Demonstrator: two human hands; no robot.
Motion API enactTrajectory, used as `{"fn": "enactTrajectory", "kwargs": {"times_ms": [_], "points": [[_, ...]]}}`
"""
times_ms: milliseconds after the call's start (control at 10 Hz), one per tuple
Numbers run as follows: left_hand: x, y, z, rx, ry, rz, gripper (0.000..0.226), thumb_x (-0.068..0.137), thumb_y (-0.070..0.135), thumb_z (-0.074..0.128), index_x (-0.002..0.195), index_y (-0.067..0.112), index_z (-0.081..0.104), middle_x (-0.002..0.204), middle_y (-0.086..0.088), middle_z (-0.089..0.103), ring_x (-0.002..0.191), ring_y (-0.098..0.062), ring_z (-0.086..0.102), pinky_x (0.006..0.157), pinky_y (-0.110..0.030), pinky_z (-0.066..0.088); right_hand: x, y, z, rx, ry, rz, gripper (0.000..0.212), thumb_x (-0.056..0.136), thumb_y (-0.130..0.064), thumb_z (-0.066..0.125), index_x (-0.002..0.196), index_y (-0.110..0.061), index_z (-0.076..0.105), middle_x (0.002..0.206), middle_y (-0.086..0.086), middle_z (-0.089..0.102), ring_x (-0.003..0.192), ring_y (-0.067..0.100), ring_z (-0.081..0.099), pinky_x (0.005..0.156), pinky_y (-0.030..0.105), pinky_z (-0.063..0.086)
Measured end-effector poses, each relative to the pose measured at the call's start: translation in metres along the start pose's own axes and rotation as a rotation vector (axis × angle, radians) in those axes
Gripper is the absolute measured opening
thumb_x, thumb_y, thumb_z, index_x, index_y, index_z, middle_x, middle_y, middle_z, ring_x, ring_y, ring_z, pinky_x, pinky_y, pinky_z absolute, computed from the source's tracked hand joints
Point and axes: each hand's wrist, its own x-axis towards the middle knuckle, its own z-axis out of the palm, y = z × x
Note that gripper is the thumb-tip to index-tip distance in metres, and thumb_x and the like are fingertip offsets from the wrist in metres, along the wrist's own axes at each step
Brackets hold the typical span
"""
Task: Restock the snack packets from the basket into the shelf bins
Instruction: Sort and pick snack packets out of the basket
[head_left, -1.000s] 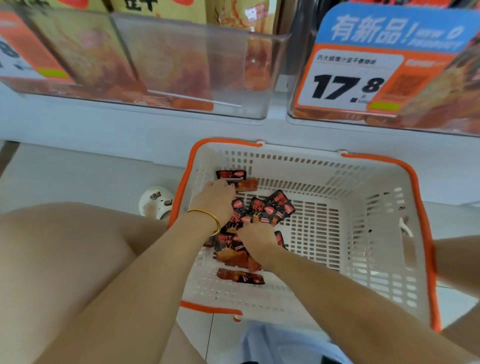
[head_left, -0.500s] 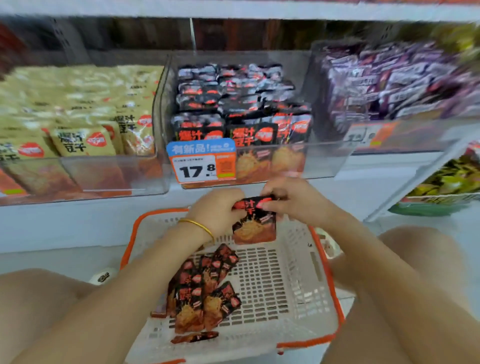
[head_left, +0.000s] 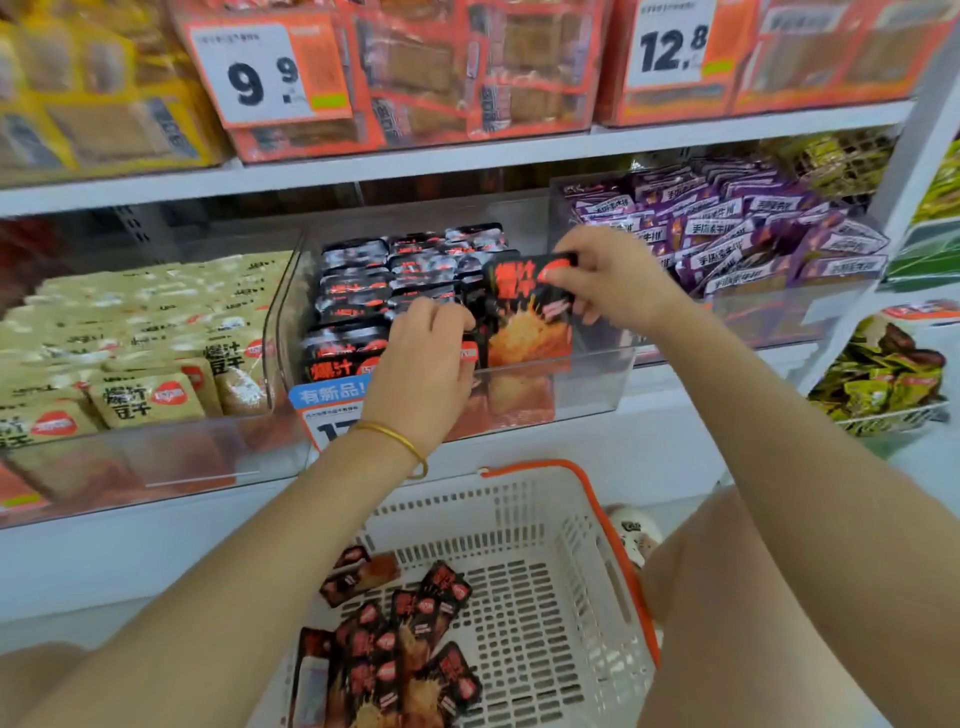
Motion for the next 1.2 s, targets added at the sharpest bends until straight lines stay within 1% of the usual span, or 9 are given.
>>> {"fn": "enactTrajectory", "kwargs": {"times_ms": [200, 400, 500, 600, 700, 800, 900, 1000, 1200], "points": [[-0.012, -0.007, 0.01, 0.07, -0.021, 0.11, 0.027, 0.074, -0.01, 0.062, 0.099, 0.002, 0.061, 0.098, -0.016, 0.053, 0.092, -0.035, 0.052, 0.073, -0.045, 0.049, -0.009, 0.019, 0.04, -0.278, -0.139, 0.017, 0.021, 0.087, -0.019, 0.065, 0.103, -0.004, 0.063, 0.094, 0.01, 0.064, 0.089, 0.025, 0.061, 0.068, 0.025, 0.039], [-0.02, -0.004, 0.008, 0.131, 0.057, 0.263, 0.026, 0.071, -0.017, 0.061, 0.089, 0.001, 0.061, 0.092, -0.014, 0.055, 0.08, -0.032, 0.05, 0.066, -0.041, 0.046, -0.024, 0.015, 0.035, -0.224, 0.114, 0.071, 0.039, 0.081, -0.021, 0.073, 0.102, -0.009, 0.042, 0.096, 0.004, 0.045, 0.082, 0.023, 0.049, 0.07, 0.035, 0.04], [-0.042, -0.009, 0.012, 0.131, 0.057, 0.328, 0.025, 0.07, -0.016, 0.059, 0.089, 0.001, 0.061, 0.093, -0.014, 0.057, 0.082, -0.033, 0.052, 0.068, -0.039, 0.042, -0.055, -0.001, 0.041, -0.083, 0.387, -0.093, 0.027, 0.082, -0.012, 0.07, 0.096, -0.007, 0.047, 0.087, 0.002, 0.045, 0.072, 0.02, 0.045, 0.067, 0.034, 0.042], [-0.074, -0.033, 0.026, 0.148, -0.034, 0.297, 0.025, 0.068, -0.011, 0.057, 0.088, 0.002, 0.063, 0.091, -0.015, 0.059, 0.08, -0.033, 0.054, 0.065, -0.04, 0.043, -0.092, -0.014, 0.076, 0.035, 0.396, -0.201, 0.016, 0.082, -0.006, 0.063, 0.09, -0.01, 0.05, 0.081, -0.001, 0.049, 0.068, 0.015, 0.046, 0.062, 0.028, 0.038], [-0.115, -0.076, 0.044, 0.148, -0.212, 0.128, 0.029, 0.061, -0.015, 0.065, 0.084, 0.003, 0.065, 0.087, -0.015, 0.06, 0.078, -0.035, 0.058, 0.056, -0.041, 0.051, -0.117, -0.008, 0.142, -0.07, -0.073, -0.111, 0.015, 0.089, -0.014, 0.057, 0.103, -0.015, 0.052, 0.089, -0.01, 0.049, 0.071, 0.007, 0.046, 0.063, 0.028, 0.038], [-0.149, -0.114, 0.055, 0.158, -0.461, -0.085, 0.03, 0.068, -0.011, 0.067, 0.094, 0.003, 0.066, 0.101, -0.015, 0.059, 0.094, -0.04, 0.056, 0.07, -0.046, 0.053, -0.123, 0.027, 0.219, -0.099, -0.515, 0.006, 0.018, 0.092, -0.012, 0.052, 0.11, -0.012, 0.052, 0.09, -0.001, 0.055, 0.076, 0.018, 0.054, 0.073, 0.037, 0.049], [-0.169, -0.147, 0.066, 0.244, -0.687, -0.247, 0.032, 0.089, 0.004, 0.05, 0.12, 0.007, 0.055, 0.124, -0.011, 0.047, 0.115, -0.033, 0.041, 0.092, -0.043, 0.043, -0.122, 0.067, 0.283, -0.098, -0.749, 0.194, 0.023, 0.091, -0.005, 0.048, 0.114, -0.002, 0.052, 0.097, 0.012, 0.057, 0.088, 0.028, 0.056, 0.082, 0.036, 0.044], [-0.177, -0.171, 0.084, 0.299, -0.839, -0.341, 0.035, 0.093, 0.007, 0.044, 0.127, 0.014, 0.05, 0.128, -0.008, 0.044, 0.118, -0.029, 0.039, 0.096, -0.04, 0.042, -0.131, 0.102, 0.335, -0.098, -0.941, 0.394, 0.041, 0.092, -0.011, 0.054, 0.131, 0.0, 0.045, 0.126, 0.019, 0.054, 0.114, 0.032, 0.053, 0.094, 0.032, 0.042], [-0.188, -0.194, 0.116, 0.276, -0.959, -0.429, 0.033, 0.092, 0.005, 0.046, 0.123, 0.015, 0.053, 0.126, -0.01, 0.046, 0.117, -0.03, 0.041, 0.092, -0.043, 0.046, -0.157, 0.136, 0.427, -0.142, -1.079, 0.506, 0.074, 0.088, -0.029, 0.063, 0.147, -0.007, 0.024, 0.149, 0.02, 0.03, 0.13, 0.037, 0.041, 0.106, 0.045, 0.037]]}}
